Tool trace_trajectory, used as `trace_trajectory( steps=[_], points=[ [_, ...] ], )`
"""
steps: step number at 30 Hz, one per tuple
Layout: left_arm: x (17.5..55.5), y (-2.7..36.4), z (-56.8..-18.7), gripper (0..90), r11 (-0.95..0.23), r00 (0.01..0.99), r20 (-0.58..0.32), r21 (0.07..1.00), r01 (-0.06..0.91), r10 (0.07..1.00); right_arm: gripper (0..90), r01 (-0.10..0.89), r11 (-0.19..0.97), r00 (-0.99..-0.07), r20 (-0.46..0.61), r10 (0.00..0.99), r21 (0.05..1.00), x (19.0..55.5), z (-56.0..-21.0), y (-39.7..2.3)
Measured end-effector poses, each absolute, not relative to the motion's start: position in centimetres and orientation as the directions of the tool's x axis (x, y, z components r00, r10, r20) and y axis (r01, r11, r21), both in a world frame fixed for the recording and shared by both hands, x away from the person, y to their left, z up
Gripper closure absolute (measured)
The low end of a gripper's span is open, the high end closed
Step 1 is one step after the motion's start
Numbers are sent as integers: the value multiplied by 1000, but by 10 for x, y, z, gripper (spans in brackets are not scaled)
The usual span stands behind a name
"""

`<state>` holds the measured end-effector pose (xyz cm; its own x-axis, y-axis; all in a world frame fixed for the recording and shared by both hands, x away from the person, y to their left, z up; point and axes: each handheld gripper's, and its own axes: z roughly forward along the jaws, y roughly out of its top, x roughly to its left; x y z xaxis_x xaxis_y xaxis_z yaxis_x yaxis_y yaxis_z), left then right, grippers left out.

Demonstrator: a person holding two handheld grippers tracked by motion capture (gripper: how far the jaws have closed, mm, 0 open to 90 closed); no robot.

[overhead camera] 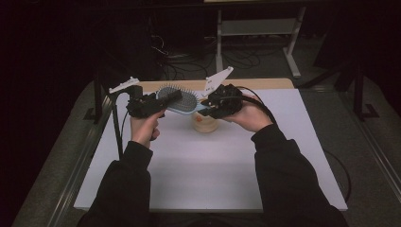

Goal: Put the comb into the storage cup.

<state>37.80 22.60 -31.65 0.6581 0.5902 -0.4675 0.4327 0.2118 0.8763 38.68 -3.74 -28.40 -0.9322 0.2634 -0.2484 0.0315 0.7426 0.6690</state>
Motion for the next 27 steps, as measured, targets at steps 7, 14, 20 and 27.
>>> trace_trajectory(
  steps=[7,14,20,27],
  points=[
    [379,227,-316,368,241,651,-492,865,440,578,678,40,756,-925,-262,275,653,388,-291,-32],
    [379,230,-314,485,256,664,-507,859,444,549,677,47,765,-919,-273,285,642,389,-297,-28],
    [375,229,-311,552,220,701,-461,885,410,544,672,56,758,-918,-265,294,650,391,-304,-27],
    [371,228,-306,575,188,735,-393,918,349,553,648,74,708,-926,-214,309,702,392,-306,-30]
  ],
)
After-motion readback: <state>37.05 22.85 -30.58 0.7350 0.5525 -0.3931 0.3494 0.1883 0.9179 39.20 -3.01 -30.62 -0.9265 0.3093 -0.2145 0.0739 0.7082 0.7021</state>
